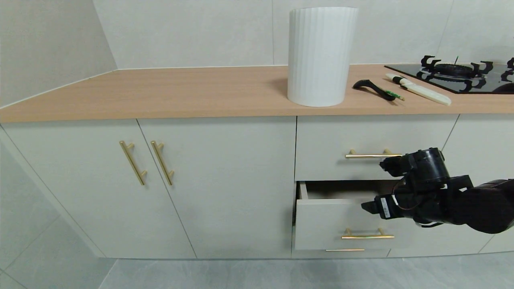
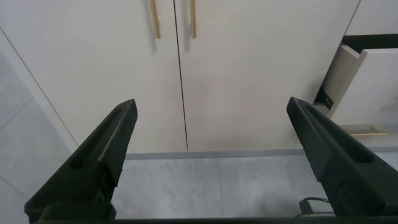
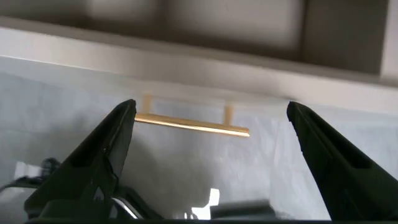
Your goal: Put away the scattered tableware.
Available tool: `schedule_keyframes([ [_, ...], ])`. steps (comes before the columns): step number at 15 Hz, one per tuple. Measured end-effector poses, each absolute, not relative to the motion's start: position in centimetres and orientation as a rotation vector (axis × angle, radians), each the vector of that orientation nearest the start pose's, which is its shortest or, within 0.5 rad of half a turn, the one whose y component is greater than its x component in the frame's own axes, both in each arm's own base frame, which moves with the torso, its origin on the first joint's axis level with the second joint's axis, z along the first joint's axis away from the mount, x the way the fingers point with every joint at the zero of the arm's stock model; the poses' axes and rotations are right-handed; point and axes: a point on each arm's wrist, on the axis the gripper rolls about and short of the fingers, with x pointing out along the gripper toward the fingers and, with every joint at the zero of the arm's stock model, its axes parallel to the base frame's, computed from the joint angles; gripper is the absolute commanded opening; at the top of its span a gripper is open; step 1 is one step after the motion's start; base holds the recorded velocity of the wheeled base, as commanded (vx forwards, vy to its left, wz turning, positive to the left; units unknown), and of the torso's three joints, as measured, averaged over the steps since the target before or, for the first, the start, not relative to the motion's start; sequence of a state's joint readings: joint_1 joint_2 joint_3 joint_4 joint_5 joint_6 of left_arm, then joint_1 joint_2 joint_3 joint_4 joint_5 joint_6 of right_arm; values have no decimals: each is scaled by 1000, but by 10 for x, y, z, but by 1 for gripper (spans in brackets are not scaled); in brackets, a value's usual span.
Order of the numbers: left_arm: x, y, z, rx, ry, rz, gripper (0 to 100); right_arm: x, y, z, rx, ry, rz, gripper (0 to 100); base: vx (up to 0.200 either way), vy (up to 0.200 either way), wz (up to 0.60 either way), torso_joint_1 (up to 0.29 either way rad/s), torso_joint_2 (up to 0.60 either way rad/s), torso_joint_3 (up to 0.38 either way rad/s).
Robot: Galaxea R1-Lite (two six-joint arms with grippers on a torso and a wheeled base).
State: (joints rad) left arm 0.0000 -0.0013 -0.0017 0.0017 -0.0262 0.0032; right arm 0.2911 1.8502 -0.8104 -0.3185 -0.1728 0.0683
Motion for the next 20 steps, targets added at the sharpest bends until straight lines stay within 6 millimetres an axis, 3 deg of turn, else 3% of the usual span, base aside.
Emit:
schedule_keyframes([
  [5, -23, -1, 76, 3, -2, -26, 100, 313, 91, 110, -51, 578, 85, 100, 0, 0, 0, 0, 0, 0],
  [14, -23, -1, 76, 3, -1, -26, 100, 347, 99, 59, -46, 484, 18, 100, 0, 0, 0, 0, 0, 0],
  [20, -23, -1, 76, 3, -1, -26, 100, 348, 99, 50, -53, 507, 15, 100, 0, 0, 0, 0, 0, 0],
])
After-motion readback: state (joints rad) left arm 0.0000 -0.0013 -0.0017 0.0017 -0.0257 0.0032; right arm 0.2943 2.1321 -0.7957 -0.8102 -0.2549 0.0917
